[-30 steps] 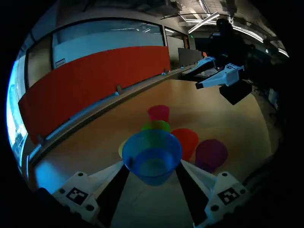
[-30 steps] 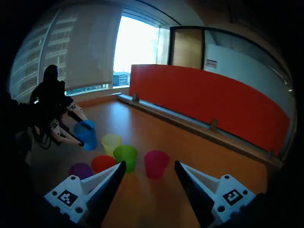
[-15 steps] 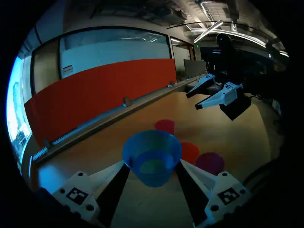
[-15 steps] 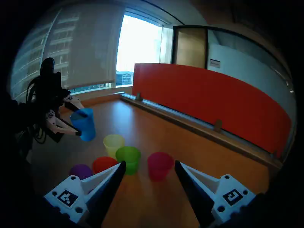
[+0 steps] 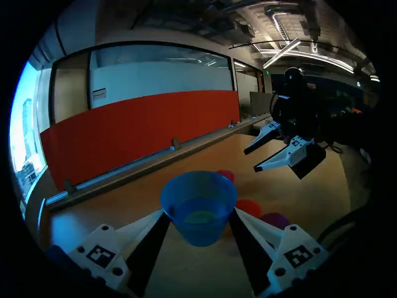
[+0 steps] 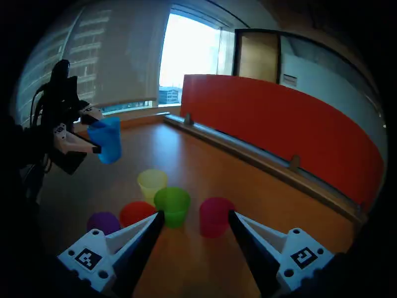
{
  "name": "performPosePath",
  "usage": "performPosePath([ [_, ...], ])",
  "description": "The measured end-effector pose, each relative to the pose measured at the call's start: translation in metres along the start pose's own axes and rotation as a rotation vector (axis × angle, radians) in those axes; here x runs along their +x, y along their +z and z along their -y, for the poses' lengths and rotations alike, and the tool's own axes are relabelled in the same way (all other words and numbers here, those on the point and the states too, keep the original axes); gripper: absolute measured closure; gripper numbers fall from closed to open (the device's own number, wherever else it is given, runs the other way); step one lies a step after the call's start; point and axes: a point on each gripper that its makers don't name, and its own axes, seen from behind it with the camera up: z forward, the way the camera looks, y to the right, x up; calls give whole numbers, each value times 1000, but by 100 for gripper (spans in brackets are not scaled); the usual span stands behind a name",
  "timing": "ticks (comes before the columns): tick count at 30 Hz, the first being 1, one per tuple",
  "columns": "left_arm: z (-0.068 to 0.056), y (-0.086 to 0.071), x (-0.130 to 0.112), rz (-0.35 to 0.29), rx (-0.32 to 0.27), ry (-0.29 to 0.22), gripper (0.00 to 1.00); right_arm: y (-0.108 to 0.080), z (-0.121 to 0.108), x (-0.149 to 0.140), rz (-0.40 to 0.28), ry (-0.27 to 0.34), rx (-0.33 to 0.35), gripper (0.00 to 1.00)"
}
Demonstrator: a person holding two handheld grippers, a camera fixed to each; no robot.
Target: Pour water
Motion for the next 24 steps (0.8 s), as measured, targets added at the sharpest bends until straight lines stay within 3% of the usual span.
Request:
performPosePath([
  [24,11,-25,28,-78,39,-19,19,39,7,-18,50,2,51,1],
])
